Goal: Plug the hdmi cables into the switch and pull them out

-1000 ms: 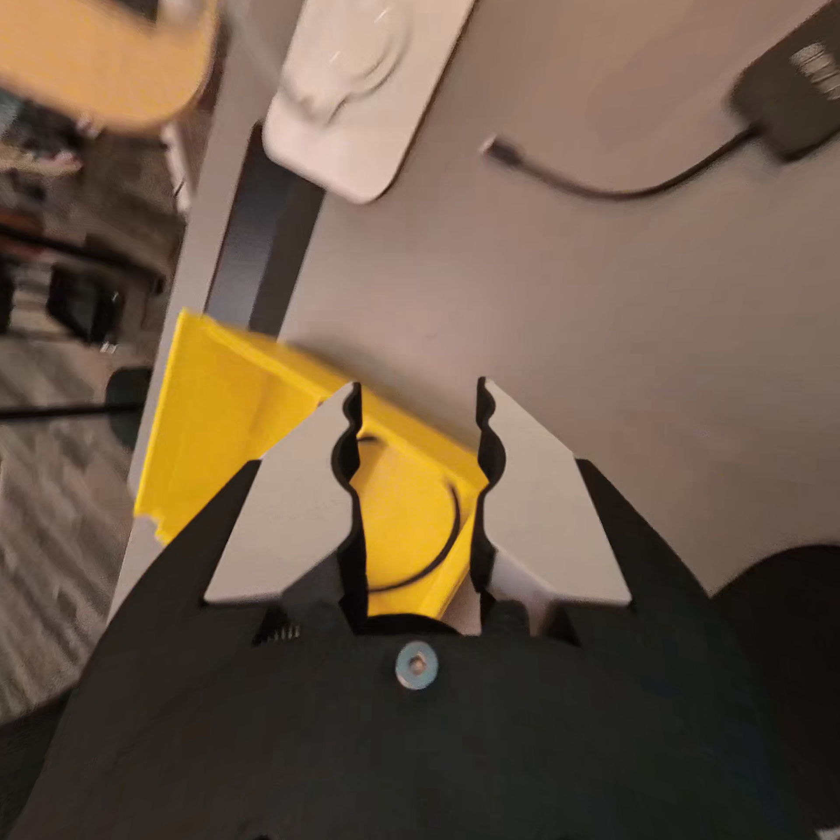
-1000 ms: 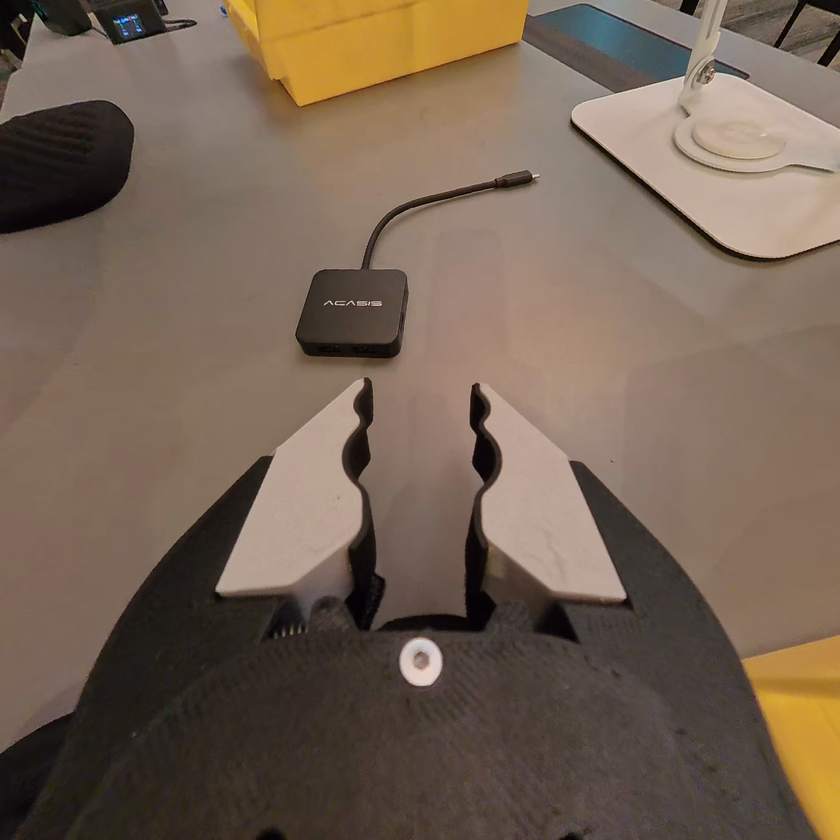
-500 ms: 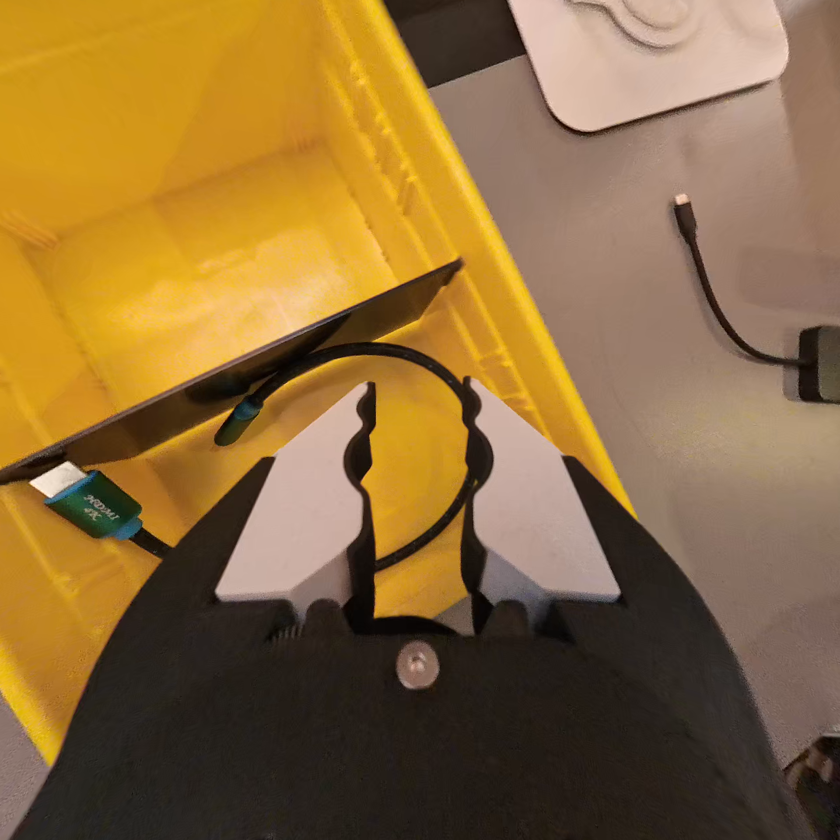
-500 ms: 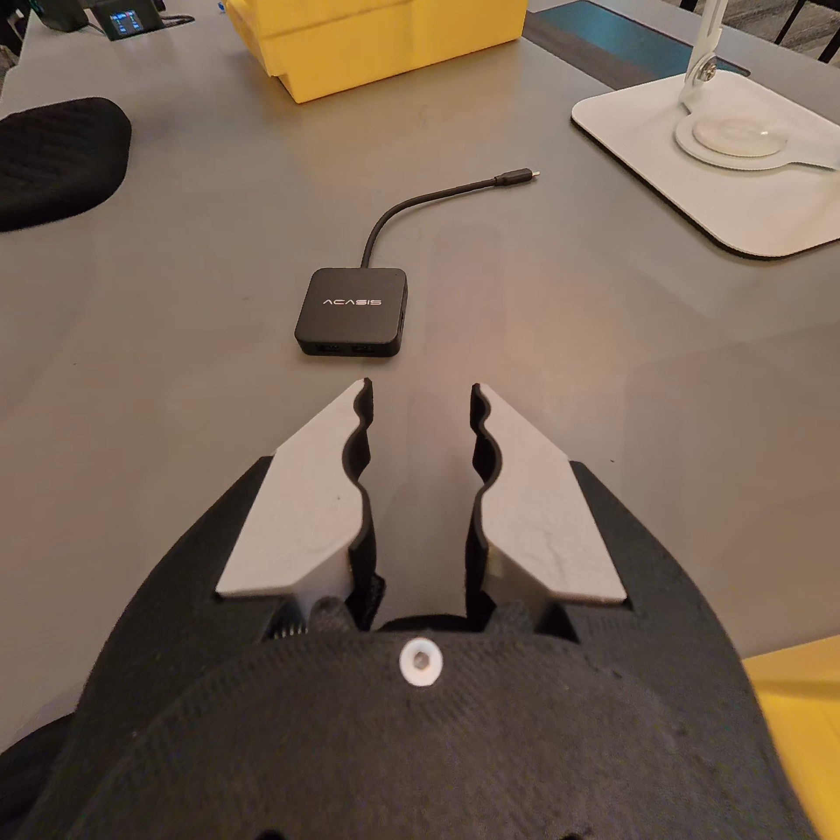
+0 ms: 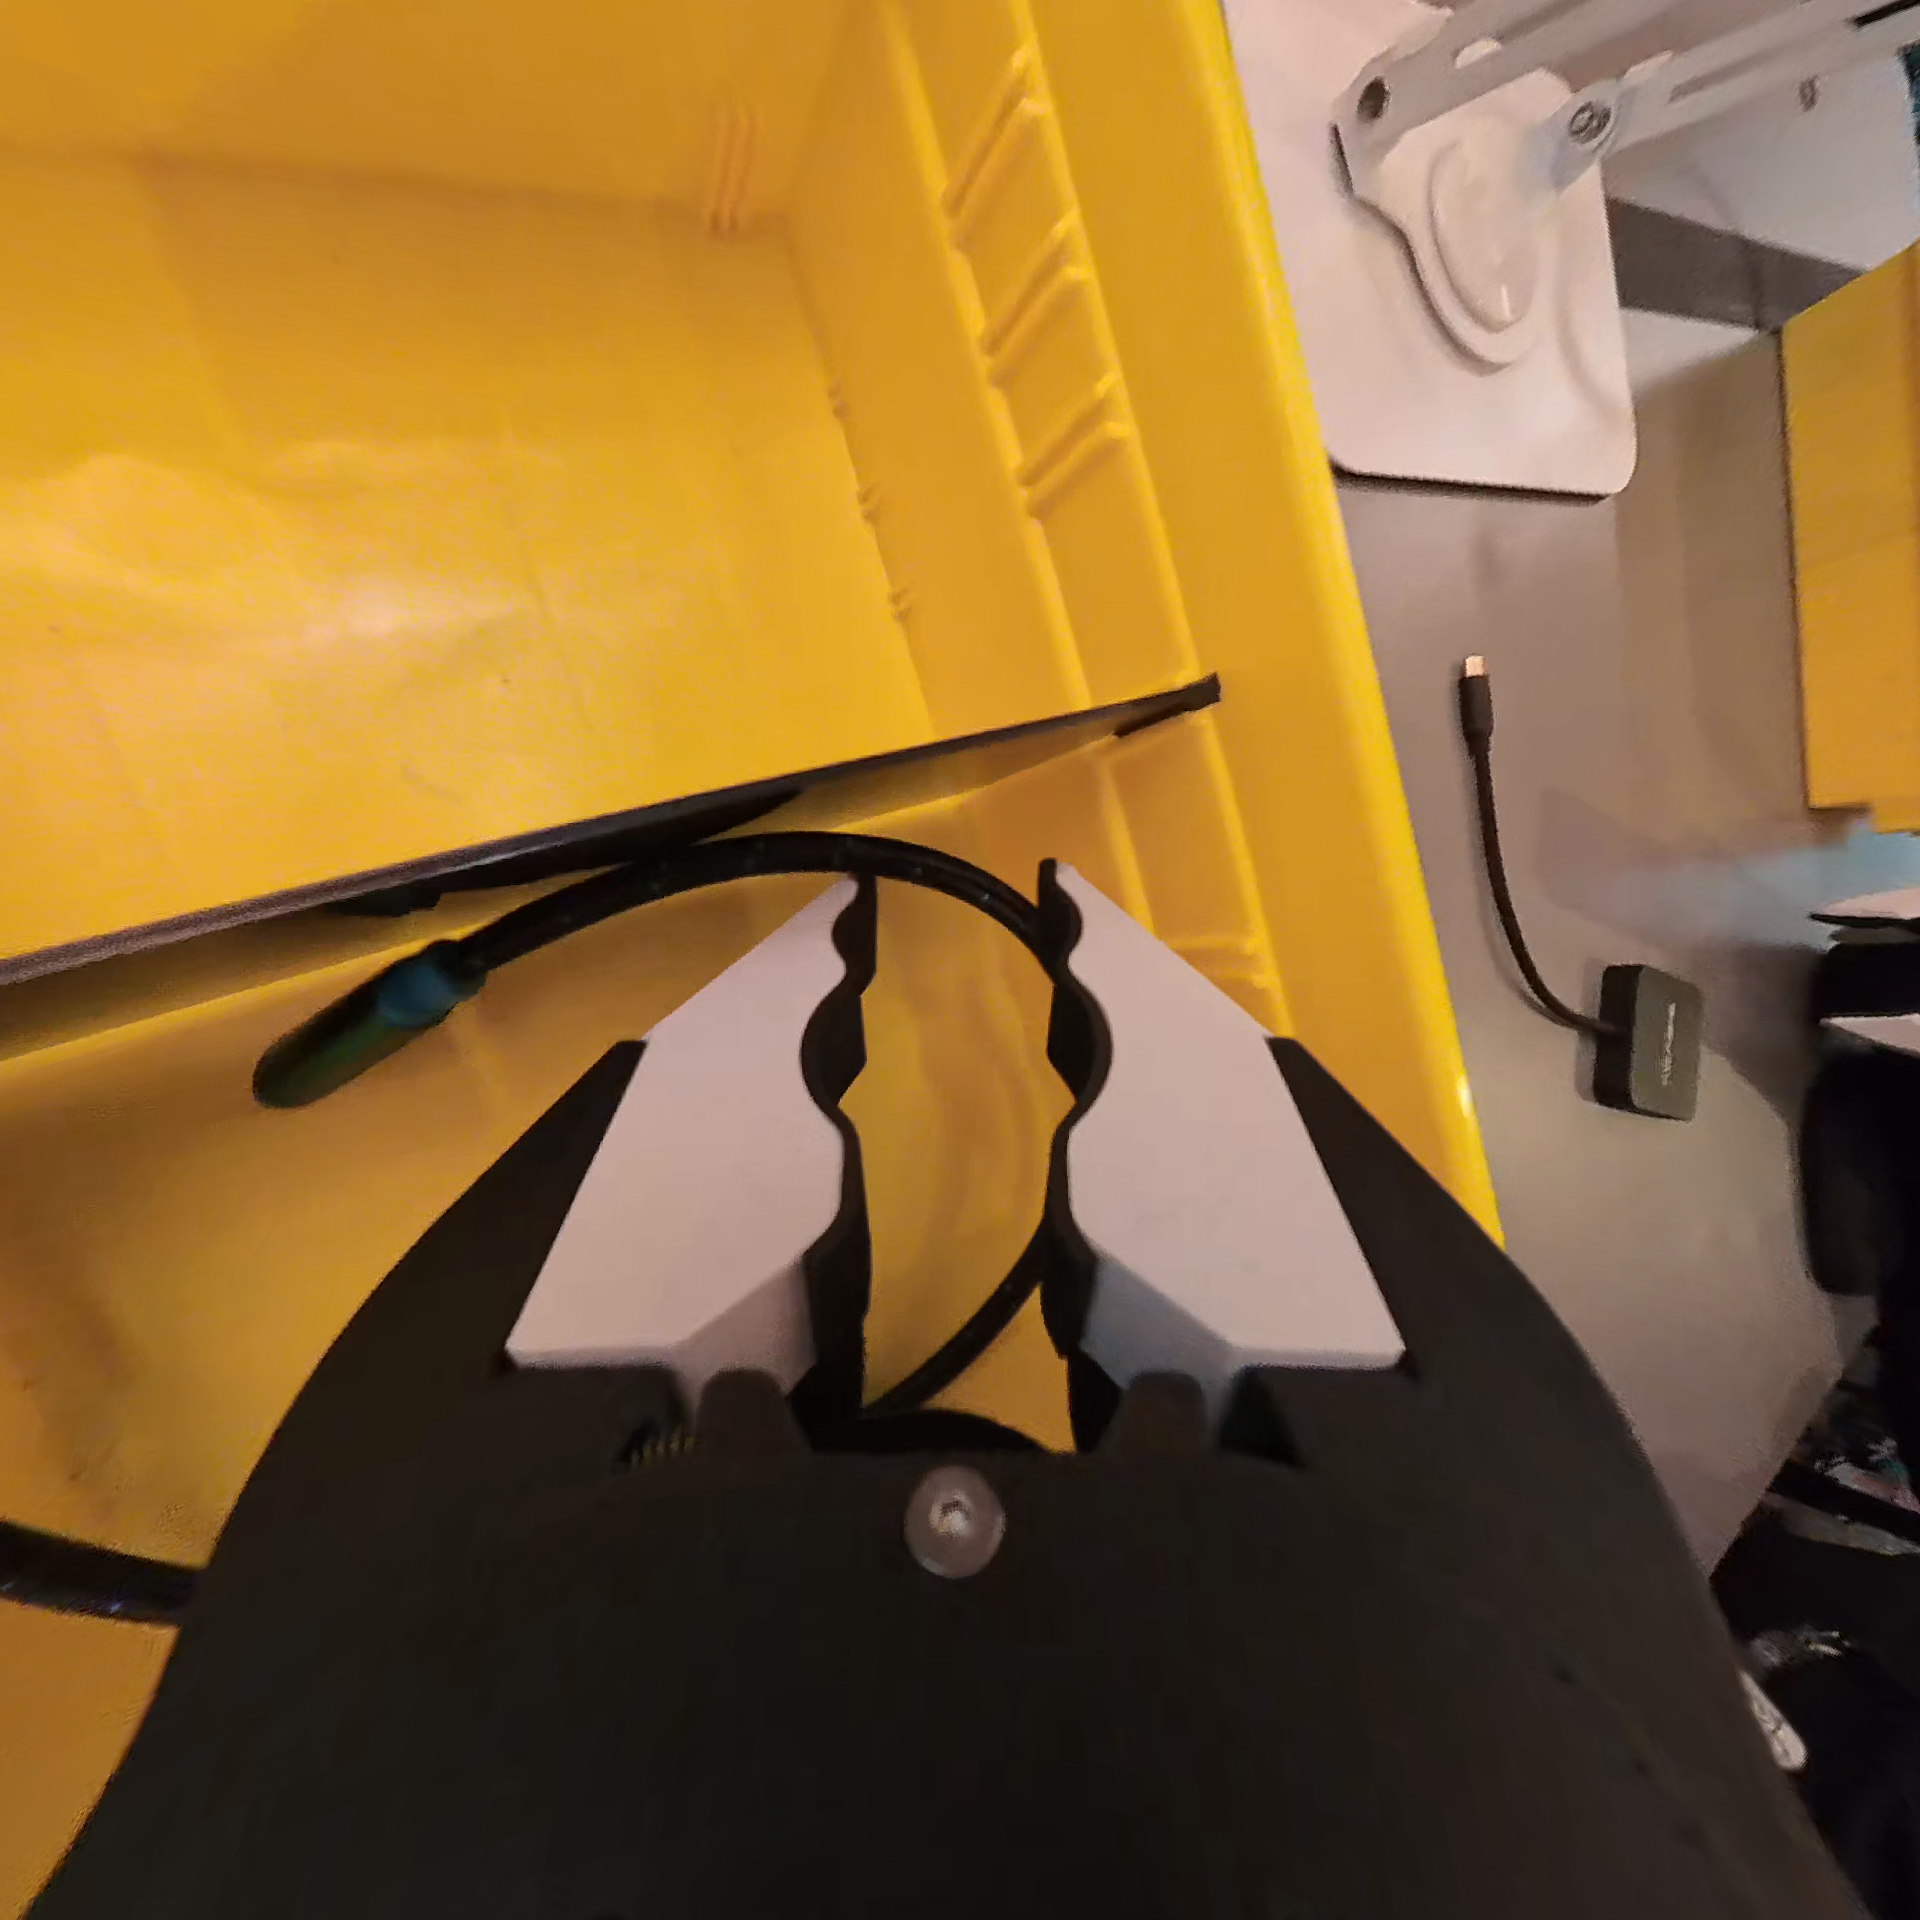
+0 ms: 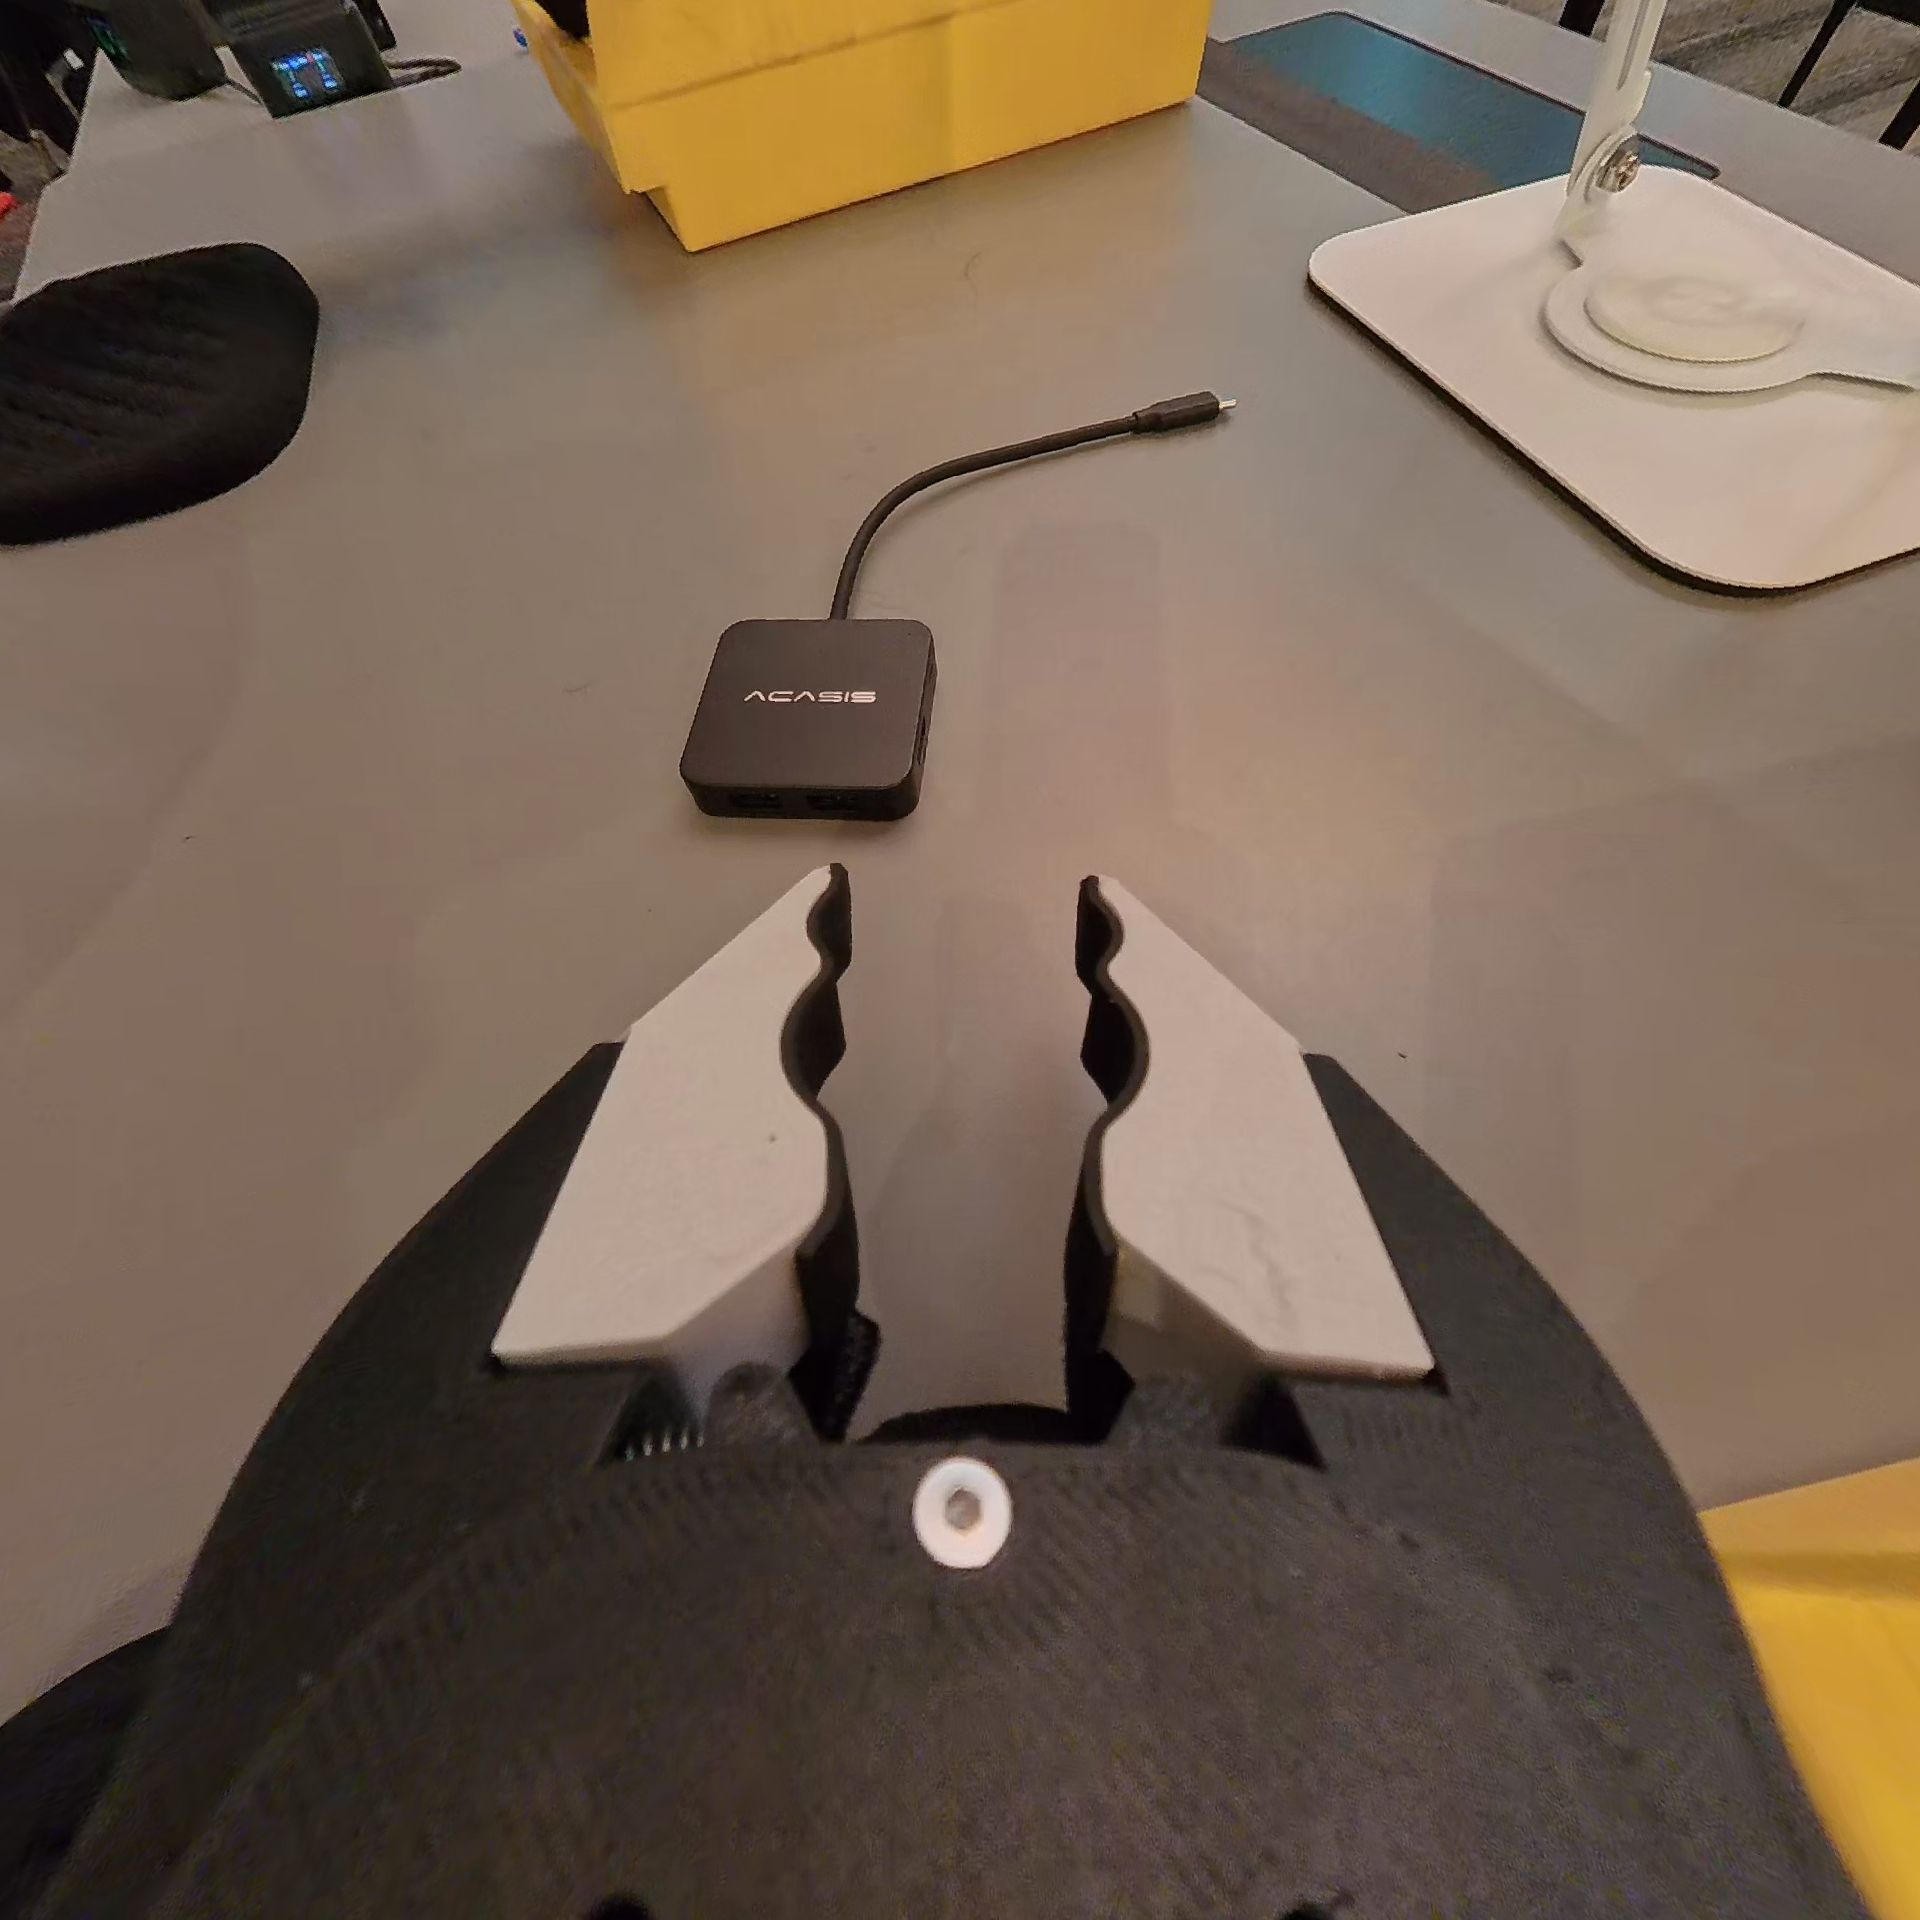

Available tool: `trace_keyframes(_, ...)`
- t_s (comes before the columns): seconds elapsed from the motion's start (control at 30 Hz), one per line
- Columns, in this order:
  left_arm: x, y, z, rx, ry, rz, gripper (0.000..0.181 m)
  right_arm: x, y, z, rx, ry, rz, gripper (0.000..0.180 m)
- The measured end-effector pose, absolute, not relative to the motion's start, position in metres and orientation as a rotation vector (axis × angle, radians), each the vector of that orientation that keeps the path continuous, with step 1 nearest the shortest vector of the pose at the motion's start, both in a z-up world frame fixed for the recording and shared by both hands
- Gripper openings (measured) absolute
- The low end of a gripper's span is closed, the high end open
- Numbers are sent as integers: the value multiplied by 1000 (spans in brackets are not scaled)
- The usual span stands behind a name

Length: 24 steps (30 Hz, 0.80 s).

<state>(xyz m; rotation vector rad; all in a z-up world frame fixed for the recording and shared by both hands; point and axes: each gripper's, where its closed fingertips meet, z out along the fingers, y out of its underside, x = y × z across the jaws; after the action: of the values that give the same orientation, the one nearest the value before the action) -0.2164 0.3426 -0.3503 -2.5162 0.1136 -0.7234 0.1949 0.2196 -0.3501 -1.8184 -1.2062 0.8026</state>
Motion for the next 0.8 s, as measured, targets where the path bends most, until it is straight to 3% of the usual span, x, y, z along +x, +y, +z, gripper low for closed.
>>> trace_keyframes(0.4, -221, 344, -334, -2427, 103, -703, 11, 195, 219, -350, -1818, -1207, 807, 42)
trace_keyframes(0.8, -223, 318, -284, -2235, 121, -683, 7, 195, 219, -350, -1819, -1210, 808, 42)
